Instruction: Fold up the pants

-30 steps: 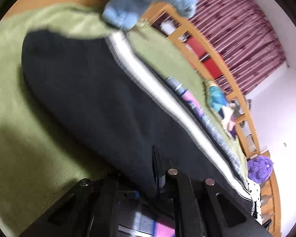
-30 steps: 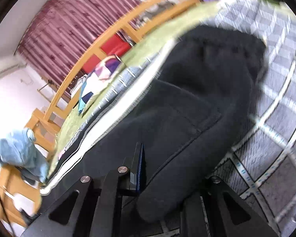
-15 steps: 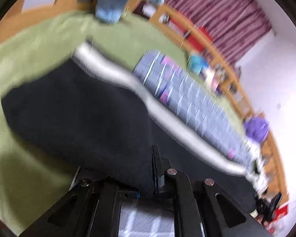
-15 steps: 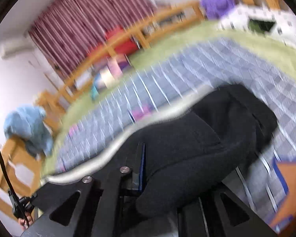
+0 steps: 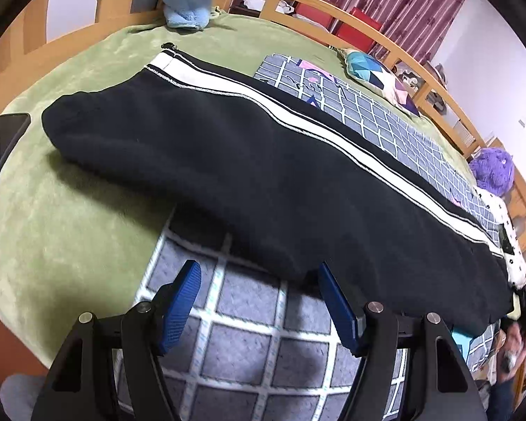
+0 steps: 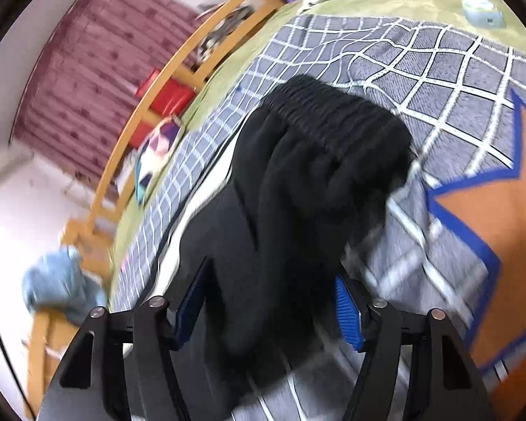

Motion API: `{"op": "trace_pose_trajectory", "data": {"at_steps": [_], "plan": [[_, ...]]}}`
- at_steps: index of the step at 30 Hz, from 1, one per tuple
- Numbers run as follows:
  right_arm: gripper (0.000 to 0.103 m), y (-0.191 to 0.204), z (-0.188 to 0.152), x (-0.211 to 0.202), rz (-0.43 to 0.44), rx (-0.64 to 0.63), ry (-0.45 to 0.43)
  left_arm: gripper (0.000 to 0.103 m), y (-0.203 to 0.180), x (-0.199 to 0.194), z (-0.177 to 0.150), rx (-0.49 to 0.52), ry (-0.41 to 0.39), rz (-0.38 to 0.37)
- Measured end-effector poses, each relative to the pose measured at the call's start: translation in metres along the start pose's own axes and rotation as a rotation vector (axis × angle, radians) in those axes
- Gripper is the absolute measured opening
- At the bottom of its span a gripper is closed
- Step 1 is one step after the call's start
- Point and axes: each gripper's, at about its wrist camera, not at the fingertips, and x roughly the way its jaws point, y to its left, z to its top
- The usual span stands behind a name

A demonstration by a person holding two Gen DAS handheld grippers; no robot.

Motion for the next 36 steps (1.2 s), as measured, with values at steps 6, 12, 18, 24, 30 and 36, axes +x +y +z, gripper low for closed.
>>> {"op": "trace_pose_trajectory", "data": {"at_steps": [6,12,18,24,30,36], "plan": [[0.022,-0.018,0.056,0.045,-0.046,0.156,0.003,0.067,-0.003,-0.004,-0.001,-0.061,-0.016,0.046],[0.023,0.030,0.120,-0.013,0.038,-0.205,-0.123,0.067,-0.016,-0.023,0.016,-0.033,-0.087,0.072],[0.041,-0.033,0.136,0.047,-0.222,-0.227,0.222,0.067,-0.030,-0.018,0.023,0.021,-0.101,0.089],[0.048,-0.023,0.104,-0.025,-0.317,-0.322,0.099,0.067,-0.031,-0.022,0.037,0.065,-0.132,0.082],[0.055,0.053,0.047,-0.063,-0.271,-0.503,-0.019,0.067,-0.027,0.002,0.047,0.076,-0.142,0.183],[0.062,0.059,-0.014,0.031,-0.289,-0.540,0.150,0.067,-0.002,0.023,0.024,0.118,-0.091,0.208]]}}
